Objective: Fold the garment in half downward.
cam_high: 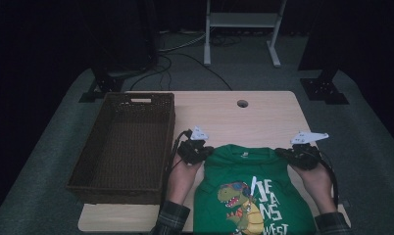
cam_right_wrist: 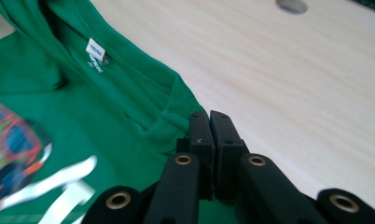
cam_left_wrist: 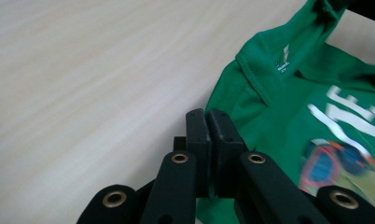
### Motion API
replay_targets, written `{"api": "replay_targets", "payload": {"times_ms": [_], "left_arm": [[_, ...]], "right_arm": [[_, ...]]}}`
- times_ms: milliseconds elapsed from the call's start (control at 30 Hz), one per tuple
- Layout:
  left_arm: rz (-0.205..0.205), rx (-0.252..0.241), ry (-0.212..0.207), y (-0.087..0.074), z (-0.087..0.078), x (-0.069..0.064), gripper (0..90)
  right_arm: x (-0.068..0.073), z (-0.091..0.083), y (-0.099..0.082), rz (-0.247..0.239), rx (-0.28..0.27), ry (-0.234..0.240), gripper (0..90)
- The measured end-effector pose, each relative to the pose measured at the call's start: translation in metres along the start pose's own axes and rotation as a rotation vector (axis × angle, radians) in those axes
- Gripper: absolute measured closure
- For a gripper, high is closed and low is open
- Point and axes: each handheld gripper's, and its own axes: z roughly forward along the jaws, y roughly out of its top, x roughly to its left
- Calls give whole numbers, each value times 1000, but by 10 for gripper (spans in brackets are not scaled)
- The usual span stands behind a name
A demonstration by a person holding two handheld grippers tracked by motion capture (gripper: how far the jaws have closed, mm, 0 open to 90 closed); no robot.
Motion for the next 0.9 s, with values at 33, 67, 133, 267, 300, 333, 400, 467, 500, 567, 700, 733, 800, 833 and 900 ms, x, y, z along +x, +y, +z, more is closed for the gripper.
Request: {"api": "replay_targets", "payload": {"times_ms": [33, 67, 133, 267, 300, 333, 400, 467, 500, 567, 700, 733, 800, 833, 900], "left_arm": [[1, 15, 2, -3, 0, -4, 880], [2, 29, 6, -5, 1, -7, 879], [12, 69, 11, -13, 5, -16, 879], [-14, 99, -20, -29, 10, -22, 879], [-21, 107, -26, -33, 11, -23, 879], [-28, 114, -31, -37, 13, -24, 879], [-45, 134, -49, -45, 17, -24, 879], [-55, 139, -54, -50, 20, -24, 879], [-59, 138, -55, -52, 21, -24, 878], [-55, 136, -46, -53, 22, -25, 878], [-33, 133, -19, -52, 25, -26, 877], [-31, 133, -12, -51, 26, -26, 877], [-25, 134, 1, -49, 27, -25, 877], [-23, 133, 6, -48, 28, -24, 877], [-20, 127, 22, -47, 30, -23, 877]], "right_arm": [[3, -2, -3, -2, 5, 3, 893], [5, -3, -7, 2, 10, 8, 894], [10, -4, -15, 7, 12, 15, 893], [19, 0, -31, 7, 33, 21, 893], [20, 1, -34, 11, 39, 22, 893], [21, 3, -38, 12, 47, 27, 893], [22, 8, -44, 23, 71, 36, 893], [24, 12, -49, 20, 96, 40, 893], [25, 14, -51, 17, 103, 43, 893], [26, 16, -54, 20, 112, 43, 893], [25, 19, -55, 26, 107, 42, 893], [24, 19, -55, 30, 105, 45, 893], [23, 21, -54, 33, 104, 45, 893], [22, 22, -53, 35, 103, 43, 893], [21, 25, -51, 31, 101, 35, 893]]}}
